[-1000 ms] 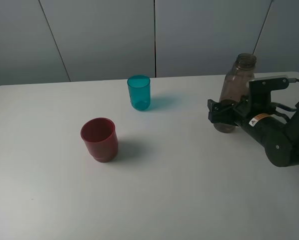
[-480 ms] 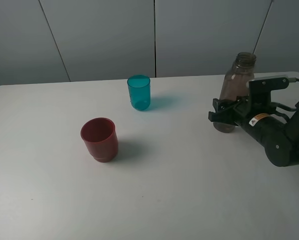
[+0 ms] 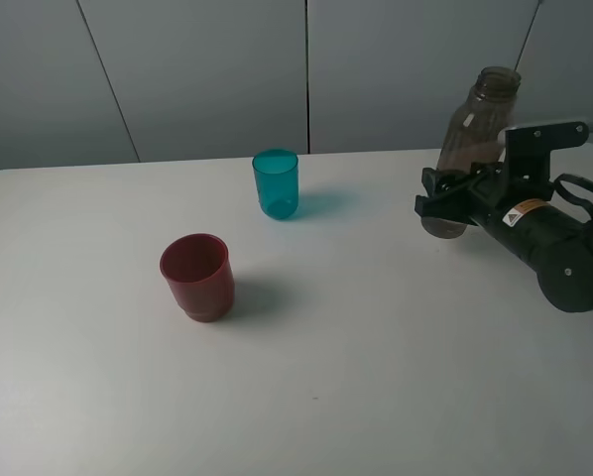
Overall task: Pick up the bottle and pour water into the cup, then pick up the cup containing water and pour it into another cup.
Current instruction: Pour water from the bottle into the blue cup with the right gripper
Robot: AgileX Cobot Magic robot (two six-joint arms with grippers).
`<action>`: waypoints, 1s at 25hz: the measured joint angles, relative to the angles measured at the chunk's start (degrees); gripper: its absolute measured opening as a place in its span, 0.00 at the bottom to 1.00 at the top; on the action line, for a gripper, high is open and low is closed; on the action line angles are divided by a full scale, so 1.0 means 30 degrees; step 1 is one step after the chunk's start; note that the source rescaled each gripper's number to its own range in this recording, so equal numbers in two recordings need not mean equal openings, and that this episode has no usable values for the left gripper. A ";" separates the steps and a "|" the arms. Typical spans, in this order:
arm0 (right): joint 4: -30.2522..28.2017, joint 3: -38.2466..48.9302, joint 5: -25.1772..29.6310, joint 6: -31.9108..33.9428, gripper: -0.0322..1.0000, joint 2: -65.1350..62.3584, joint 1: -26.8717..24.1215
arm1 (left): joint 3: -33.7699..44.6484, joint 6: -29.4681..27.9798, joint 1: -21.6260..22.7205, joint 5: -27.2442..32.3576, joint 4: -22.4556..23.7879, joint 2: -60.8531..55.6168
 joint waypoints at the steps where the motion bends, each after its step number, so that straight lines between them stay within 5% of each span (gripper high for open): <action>1: -0.0036 -0.0230 0.0435 0.0000 0.05 -0.0575 0.0000 | 0.0000 0.0000 0.0000 0.0000 0.0000 0.0000; 9: 0.0079 -0.4547 0.9692 -0.0131 0.05 -0.3153 0.0375 | 0.0000 0.0000 0.0000 0.0000 0.0000 0.0000; 25: 0.7248 -1.0796 1.3704 -0.8497 0.05 -0.0880 0.4391 | 0.0000 0.0133 0.0000 0.0000 0.0000 0.0000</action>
